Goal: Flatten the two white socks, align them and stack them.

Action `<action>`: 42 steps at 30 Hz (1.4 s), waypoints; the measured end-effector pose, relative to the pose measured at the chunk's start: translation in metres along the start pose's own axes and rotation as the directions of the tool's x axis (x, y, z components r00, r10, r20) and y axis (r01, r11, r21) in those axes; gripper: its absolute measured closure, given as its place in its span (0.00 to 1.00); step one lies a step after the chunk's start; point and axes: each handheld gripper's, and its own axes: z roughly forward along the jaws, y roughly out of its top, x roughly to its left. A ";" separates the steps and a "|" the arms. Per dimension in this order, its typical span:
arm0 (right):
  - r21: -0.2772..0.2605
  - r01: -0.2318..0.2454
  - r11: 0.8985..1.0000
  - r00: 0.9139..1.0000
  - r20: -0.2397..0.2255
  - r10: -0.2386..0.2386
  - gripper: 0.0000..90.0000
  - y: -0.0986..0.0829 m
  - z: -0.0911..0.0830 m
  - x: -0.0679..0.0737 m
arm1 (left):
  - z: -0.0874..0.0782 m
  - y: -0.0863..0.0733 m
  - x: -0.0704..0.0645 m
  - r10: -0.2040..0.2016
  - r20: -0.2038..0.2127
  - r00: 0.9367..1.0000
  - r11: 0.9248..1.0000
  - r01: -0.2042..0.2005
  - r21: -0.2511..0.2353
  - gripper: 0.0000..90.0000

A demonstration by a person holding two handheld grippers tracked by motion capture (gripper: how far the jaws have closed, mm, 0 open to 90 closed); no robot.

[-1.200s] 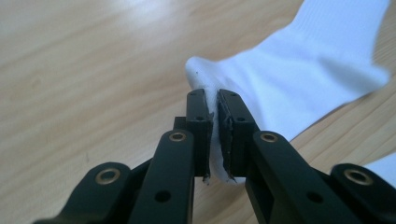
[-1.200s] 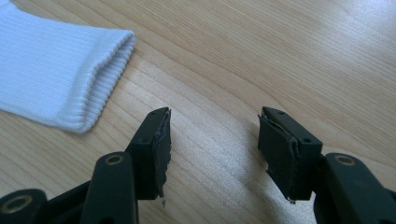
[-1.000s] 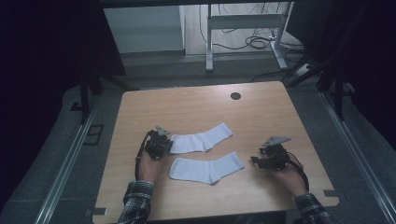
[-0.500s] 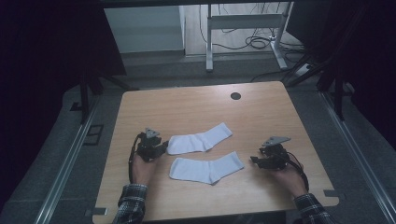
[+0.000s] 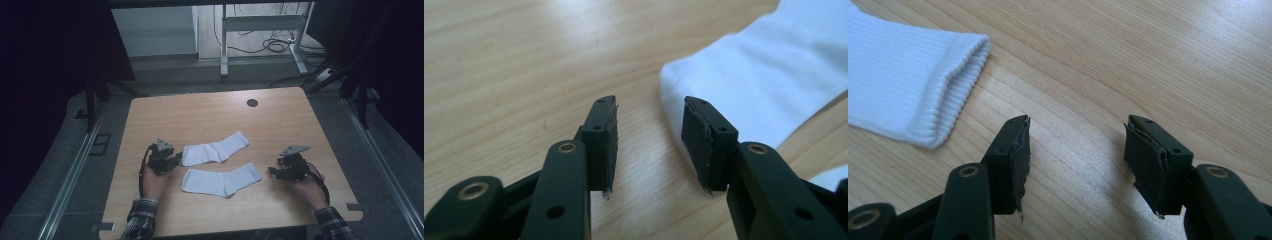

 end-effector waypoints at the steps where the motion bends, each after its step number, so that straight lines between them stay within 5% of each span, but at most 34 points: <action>1: 0.003 0.001 1.000 1.000 0.000 -0.001 0.49 0.001 0.000 0.000 | 0.000 0.001 -0.001 -0.005 0.010 1.000 1.000 0.005 -0.005 0.64; 11: -0.016 -0.011 1.000 1.000 0.009 0.011 0.52 0.014 0.000 0.001 | 0.013 -0.006 -0.001 0.021 -0.004 1.000 0.998 -0.021 0.061 0.65; 21: -0.032 -0.029 0.999 0.999 -0.021 0.028 0.62 0.042 0.013 0.003 | 0.014 -0.009 0.004 0.002 0.043 0.999 0.999 -0.003 0.044 0.73; 31: -0.052 -0.026 0.998 0.999 -0.026 0.024 0.70 0.079 0.039 0.009 | 0.014 -0.009 0.003 0.002 0.037 0.999 0.999 -0.004 0.044 0.73; 42: -0.066 -0.031 0.997 0.999 0.015 0.032 0.65 0.103 0.071 0.010 | 0.014 -0.009 0.003 -0.006 0.023 1.000 0.999 0.005 0.046 0.68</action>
